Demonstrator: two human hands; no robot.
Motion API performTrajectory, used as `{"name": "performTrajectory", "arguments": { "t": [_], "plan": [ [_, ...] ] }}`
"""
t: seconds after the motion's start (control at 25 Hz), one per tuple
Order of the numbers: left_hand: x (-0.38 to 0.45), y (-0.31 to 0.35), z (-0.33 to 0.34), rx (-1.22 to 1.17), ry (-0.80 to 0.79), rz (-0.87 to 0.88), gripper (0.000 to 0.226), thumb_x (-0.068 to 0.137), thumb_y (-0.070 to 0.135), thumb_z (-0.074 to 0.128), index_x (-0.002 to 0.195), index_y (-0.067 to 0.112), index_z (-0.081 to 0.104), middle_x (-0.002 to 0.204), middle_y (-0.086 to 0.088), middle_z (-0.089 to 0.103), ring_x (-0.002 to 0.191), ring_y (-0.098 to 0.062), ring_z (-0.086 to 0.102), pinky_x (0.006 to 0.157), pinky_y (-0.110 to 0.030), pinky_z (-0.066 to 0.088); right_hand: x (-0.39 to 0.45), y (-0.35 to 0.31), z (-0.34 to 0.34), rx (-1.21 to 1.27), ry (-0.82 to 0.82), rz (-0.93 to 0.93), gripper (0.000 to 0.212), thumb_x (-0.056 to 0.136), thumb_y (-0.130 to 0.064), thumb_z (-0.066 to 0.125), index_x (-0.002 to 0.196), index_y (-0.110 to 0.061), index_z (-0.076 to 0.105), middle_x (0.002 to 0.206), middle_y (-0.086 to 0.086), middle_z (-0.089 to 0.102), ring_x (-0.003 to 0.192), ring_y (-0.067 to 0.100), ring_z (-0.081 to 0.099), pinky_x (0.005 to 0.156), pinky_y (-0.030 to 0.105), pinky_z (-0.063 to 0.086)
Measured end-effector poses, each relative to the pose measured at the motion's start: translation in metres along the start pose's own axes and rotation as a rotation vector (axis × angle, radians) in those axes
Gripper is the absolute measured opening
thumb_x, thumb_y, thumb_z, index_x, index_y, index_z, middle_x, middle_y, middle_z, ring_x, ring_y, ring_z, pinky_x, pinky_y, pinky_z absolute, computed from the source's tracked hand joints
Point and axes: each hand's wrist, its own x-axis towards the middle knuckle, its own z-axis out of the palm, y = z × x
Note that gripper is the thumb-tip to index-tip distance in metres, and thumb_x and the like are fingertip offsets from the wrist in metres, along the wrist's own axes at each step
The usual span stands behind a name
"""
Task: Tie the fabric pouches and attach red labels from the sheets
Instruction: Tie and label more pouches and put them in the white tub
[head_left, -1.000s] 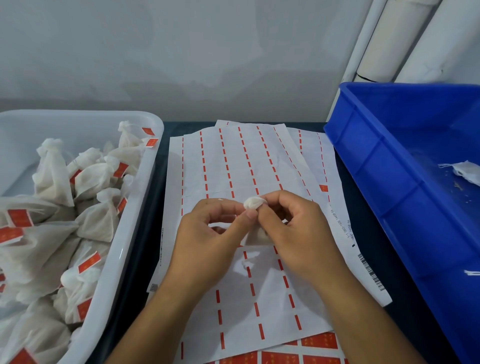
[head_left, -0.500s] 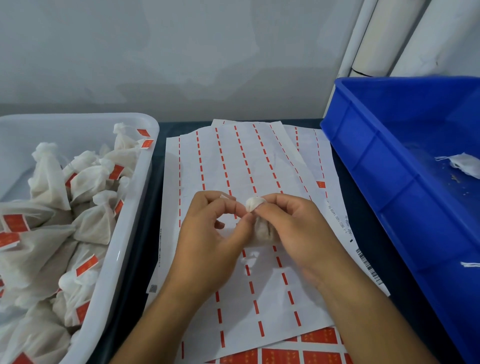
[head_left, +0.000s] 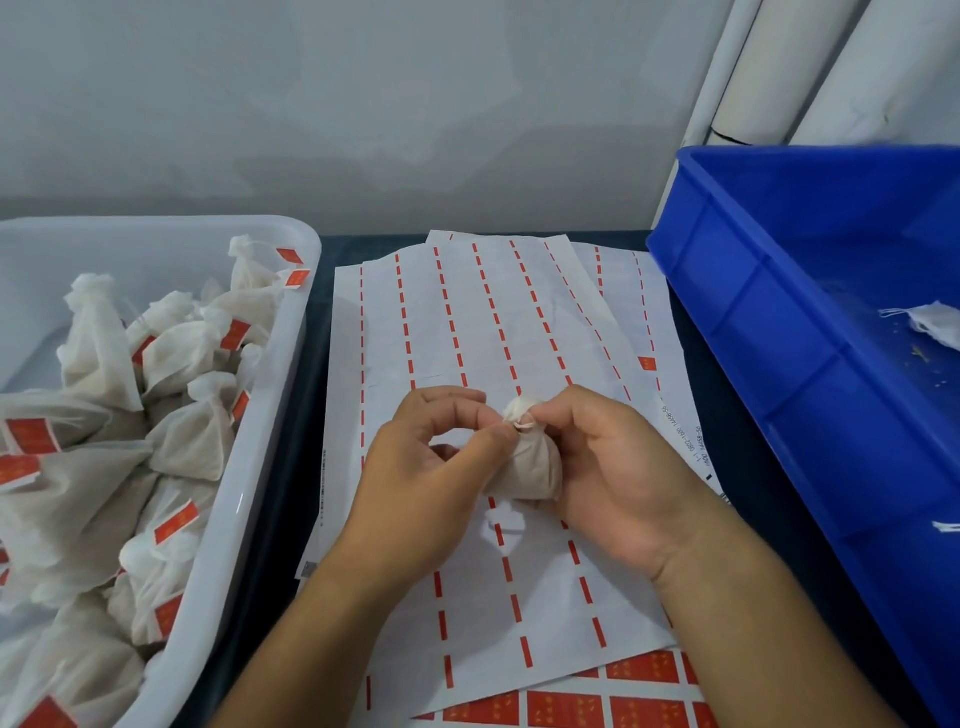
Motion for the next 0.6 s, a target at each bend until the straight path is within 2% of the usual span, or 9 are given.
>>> {"name": "performTrajectory", "arguments": {
  "t": [0.12, 0.2, 0.32, 0.4, 0.48, 0.6],
  "plan": [
    [-0.0001, -0.0009, 0.0013, 0.049, 0.046, 0.033, 0.008, 0.083, 0.040, 0.070, 0.076, 0.037, 0.074, 0.103, 0.026, 0.062, 0.104, 0.004, 0.059, 0.073, -0.012, 0.052, -0.0021, -0.0028, -0.0008, -0.021, -0.029, 0.007, 0.029, 0.091, -0.020, 0.062, 0.106, 0.002, 0.073, 0.127, 0.028, 0.068, 0.128, 0.042, 0.060, 0.109, 0.052, 0.046],
    [0.0000, -0.0013, 0.0025, 0.127, 0.110, 0.072, 0.009, 0.084, 0.039, 0.072, 0.075, 0.038, 0.070, 0.099, 0.027, 0.060, 0.102, 0.003, 0.059, 0.071, -0.011, 0.051, -0.0040, -0.0066, 0.0007, -0.083, -0.039, -0.023, 0.031, 0.093, -0.023, 0.064, 0.111, -0.002, 0.077, 0.122, 0.021, 0.073, 0.120, 0.033, 0.068, 0.105, 0.045, 0.054],
    [0.0002, -0.0042, 0.0040, 0.203, 0.169, 0.096, 0.010, 0.085, 0.040, 0.075, 0.079, 0.041, 0.067, 0.097, 0.026, 0.060, 0.097, 0.001, 0.060, 0.072, -0.016, 0.051, -0.0057, -0.0096, 0.0030, -0.162, -0.005, -0.075, 0.027, 0.090, -0.028, 0.068, 0.103, -0.009, 0.082, 0.109, 0.014, 0.078, 0.105, 0.023, 0.075, 0.089, 0.034, 0.060],
    [0.0008, -0.0064, 0.0035, 0.205, 0.186, 0.066, 0.009, 0.084, 0.044, 0.075, 0.080, 0.040, 0.068, 0.095, 0.024, 0.062, 0.095, 0.001, 0.061, 0.071, -0.017, 0.053, -0.0050, -0.0083, 0.0027, -0.204, 0.044, -0.091, 0.026, 0.094, -0.029, 0.067, 0.103, -0.011, 0.082, 0.111, 0.013, 0.077, 0.109, 0.024, 0.073, 0.096, 0.039, 0.059],
    [0.0011, -0.0067, 0.0033, 0.174, 0.173, 0.014, 0.008, 0.084, 0.046, 0.074, 0.080, 0.039, 0.070, 0.095, 0.024, 0.064, 0.094, 0.006, 0.061, 0.065, -0.012, 0.051, -0.0045, -0.0067, 0.0026, -0.234, 0.090, -0.093, 0.026, 0.095, -0.032, 0.067, 0.104, -0.012, 0.082, 0.113, 0.012, 0.077, 0.114, 0.026, 0.071, 0.103, 0.045, 0.056],
    [0.0011, -0.0027, 0.0029, 0.093, 0.122, -0.061, 0.004, 0.087, 0.046, 0.071, 0.083, 0.046, 0.073, 0.096, 0.028, 0.066, 0.094, 0.013, 0.059, 0.060, -0.007, 0.048, -0.0048, -0.0066, 0.0039, -0.232, 0.110, -0.093, 0.027, 0.096, -0.030, 0.066, 0.105, -0.009, 0.080, 0.112, 0.015, 0.077, 0.114, 0.031, 0.071, 0.103, 0.047, 0.056]
  ]
}}
